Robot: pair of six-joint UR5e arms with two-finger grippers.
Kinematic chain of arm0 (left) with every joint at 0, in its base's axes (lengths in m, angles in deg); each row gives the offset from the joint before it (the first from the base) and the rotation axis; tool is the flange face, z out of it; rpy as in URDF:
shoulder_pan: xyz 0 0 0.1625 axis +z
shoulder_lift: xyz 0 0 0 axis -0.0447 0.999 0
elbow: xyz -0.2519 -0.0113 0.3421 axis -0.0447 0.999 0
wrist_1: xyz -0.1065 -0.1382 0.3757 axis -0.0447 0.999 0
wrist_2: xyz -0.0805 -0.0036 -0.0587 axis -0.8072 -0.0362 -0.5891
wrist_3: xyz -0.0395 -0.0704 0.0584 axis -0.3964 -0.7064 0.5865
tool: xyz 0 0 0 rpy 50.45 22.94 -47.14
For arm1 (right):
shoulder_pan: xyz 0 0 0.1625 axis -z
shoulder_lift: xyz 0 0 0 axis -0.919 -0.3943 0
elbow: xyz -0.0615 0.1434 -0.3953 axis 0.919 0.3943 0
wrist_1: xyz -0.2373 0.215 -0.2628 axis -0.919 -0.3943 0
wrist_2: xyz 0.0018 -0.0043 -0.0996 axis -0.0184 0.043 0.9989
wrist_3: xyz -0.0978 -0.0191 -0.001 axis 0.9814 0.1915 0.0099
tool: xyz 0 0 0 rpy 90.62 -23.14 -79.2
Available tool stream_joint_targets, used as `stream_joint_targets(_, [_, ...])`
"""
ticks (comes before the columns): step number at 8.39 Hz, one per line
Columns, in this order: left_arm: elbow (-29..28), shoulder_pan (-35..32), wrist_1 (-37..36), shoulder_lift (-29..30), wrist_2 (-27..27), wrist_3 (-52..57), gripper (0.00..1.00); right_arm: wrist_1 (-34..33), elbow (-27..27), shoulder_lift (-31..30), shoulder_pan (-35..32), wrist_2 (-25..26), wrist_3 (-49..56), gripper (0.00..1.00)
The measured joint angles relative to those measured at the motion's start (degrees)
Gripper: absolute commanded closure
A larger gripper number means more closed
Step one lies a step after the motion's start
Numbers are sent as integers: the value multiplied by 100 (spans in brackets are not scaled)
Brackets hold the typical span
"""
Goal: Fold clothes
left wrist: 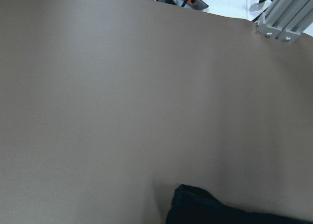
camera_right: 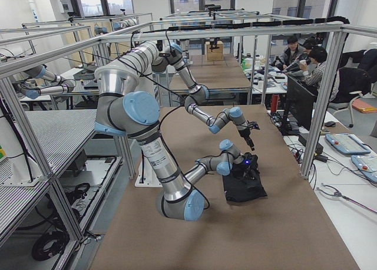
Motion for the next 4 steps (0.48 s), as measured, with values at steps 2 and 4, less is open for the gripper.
stream_joint_targets(2, [-2, 0, -4, 3, 9, 0, 0, 11, -88, -148, 420, 90, -420, 16])
stream_joint_targets(4, [-1, 0, -5, 3, 12, 1, 0, 25, -82, -207, 634, 460, -1187, 53])
